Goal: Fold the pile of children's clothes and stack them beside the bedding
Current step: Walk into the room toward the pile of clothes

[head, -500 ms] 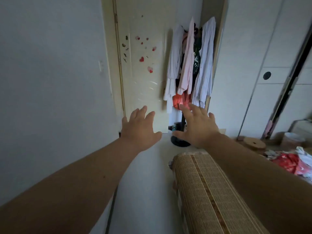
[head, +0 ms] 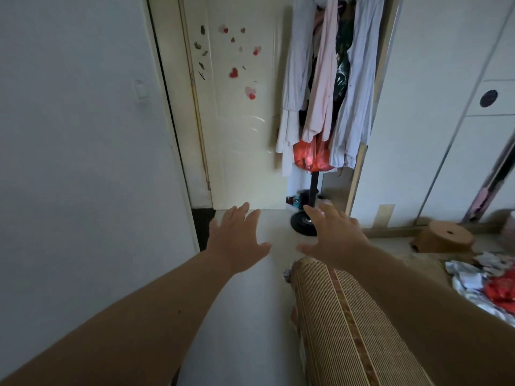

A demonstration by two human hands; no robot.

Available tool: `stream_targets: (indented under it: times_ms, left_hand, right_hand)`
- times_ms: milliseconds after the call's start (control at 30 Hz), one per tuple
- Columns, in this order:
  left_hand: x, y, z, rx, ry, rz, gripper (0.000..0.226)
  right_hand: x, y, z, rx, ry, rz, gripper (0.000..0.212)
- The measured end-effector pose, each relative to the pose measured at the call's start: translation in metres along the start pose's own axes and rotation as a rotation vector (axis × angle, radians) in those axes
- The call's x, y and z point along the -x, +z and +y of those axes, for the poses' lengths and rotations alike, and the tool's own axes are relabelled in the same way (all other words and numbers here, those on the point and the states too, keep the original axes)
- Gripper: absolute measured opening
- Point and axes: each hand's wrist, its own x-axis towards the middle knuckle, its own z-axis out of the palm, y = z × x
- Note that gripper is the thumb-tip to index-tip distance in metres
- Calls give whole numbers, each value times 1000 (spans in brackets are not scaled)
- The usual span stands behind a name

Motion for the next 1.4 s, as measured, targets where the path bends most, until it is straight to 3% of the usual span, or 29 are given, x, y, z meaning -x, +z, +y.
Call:
stream_targets:
  times_ms: [300,733,1000,1400]
  left_hand:
    - [-129,41,-58,-19,42,-77,77]
    - [-332,76,-143,43,146,-190,78]
    - [-455,127,-138,74,207,-216,76]
    - [-697,190,-64,120,371,-247,72]
  right_hand:
    - [-131,53,2,-12,-10,-48,87]
    - [-328,108,-6,-34,120,-78,83]
    - [-429,135,44,-41,185,-105,82]
    - [-615,161,187,-74,295,-134,76]
